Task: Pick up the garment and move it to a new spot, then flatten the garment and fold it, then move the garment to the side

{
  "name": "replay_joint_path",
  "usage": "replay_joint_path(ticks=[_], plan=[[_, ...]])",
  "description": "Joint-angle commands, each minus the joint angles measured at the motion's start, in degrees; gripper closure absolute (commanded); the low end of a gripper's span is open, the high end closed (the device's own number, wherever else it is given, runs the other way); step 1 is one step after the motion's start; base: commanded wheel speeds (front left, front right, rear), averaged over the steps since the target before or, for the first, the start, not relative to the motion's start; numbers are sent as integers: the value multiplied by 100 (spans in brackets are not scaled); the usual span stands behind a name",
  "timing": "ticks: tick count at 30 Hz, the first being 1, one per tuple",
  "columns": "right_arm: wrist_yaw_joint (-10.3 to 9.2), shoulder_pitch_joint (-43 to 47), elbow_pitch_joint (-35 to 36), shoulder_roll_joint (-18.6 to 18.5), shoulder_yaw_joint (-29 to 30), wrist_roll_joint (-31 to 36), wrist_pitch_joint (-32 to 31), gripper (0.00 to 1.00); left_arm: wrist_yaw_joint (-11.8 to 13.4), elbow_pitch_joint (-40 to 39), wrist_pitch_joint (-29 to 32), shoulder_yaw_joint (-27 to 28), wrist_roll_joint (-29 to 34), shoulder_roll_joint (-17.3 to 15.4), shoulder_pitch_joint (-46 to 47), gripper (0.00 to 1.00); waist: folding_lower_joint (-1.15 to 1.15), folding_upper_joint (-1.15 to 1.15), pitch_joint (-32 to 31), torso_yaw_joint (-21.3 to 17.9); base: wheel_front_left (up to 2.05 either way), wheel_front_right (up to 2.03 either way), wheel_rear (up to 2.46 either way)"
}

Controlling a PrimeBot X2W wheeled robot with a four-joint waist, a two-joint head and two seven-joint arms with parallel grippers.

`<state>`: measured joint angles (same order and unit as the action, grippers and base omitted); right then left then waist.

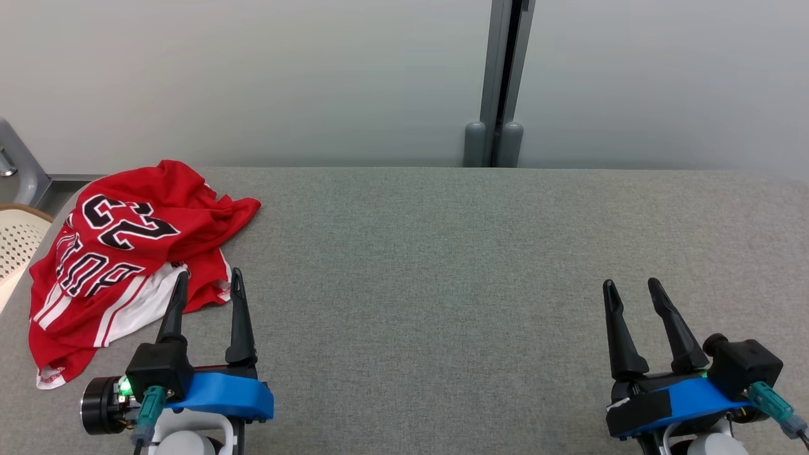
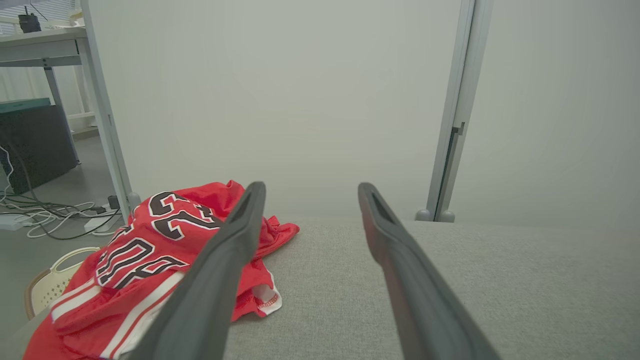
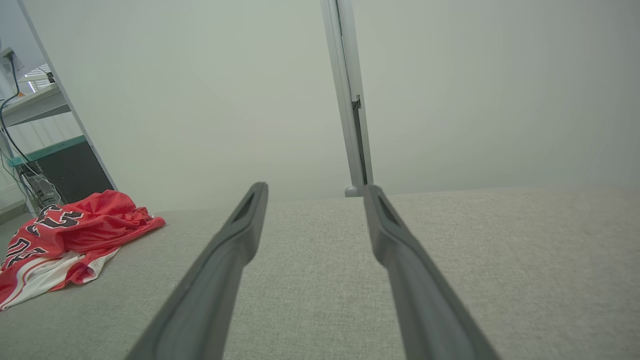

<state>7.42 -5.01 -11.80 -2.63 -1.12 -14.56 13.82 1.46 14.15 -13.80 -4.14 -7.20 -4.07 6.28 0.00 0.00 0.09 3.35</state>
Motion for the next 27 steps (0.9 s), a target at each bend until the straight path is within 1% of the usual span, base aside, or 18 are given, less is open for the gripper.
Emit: replay_joint_path(ticks=[1, 12, 27], plan=[[11, 20, -7, -40, 13, 134, 53, 0, 26, -1, -57, 15, 130, -36, 77, 0, 0, 0, 1, 2, 0, 0, 0], [8, 8, -56, -42, 11, 502, 153, 0, 53, 87, -153, -24, 468, -35, 105, 0, 0, 0, -4, 42, 0, 0, 0], [7, -31, -108, -41, 11, 456, 143, 0, 13, 130, -148, 4, 374, -20, 105, 0, 0, 0, 3, 62, 0, 0, 0]])
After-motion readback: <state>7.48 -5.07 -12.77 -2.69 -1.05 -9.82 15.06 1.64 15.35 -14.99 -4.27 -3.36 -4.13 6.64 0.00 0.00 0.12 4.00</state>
